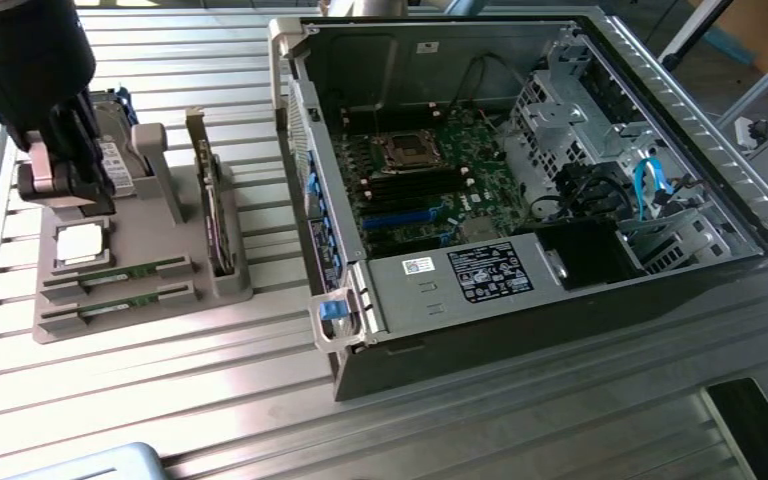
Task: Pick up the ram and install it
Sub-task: 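Pick up the ram and move it above insertion slot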
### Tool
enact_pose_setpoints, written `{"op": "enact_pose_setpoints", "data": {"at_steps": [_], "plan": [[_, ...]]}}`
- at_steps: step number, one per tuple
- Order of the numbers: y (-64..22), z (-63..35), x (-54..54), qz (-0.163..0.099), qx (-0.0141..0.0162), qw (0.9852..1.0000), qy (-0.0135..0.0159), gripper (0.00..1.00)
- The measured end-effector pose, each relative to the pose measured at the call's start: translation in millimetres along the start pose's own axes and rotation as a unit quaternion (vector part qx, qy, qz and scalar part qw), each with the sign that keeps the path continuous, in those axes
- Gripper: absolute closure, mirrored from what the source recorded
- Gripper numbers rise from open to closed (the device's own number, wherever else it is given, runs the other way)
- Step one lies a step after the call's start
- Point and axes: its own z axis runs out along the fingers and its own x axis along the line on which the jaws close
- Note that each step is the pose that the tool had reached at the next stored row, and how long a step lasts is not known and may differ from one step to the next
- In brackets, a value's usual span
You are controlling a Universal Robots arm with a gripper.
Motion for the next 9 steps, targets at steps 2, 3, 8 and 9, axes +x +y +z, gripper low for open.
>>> {"op": "enact_pose_setpoints", "data": {"at_steps": [2, 3, 8, 9], "plan": [[0.0, 4.1, 1.1, 0.000, 0.0000, 1.0000, 0.0000, 0.75], [-0.1, 6.7, 1.8, 0.000, 0.0000, 1.0000, 0.0000, 0.75], [-0.2, 18.4, 5.0, 0.000, 0.0000, 1.0000, 0.0000, 0.75], [-0.2, 20.0, 5.4, 0.000, 0.0000, 1.0000, 0.0000, 0.75]]}}
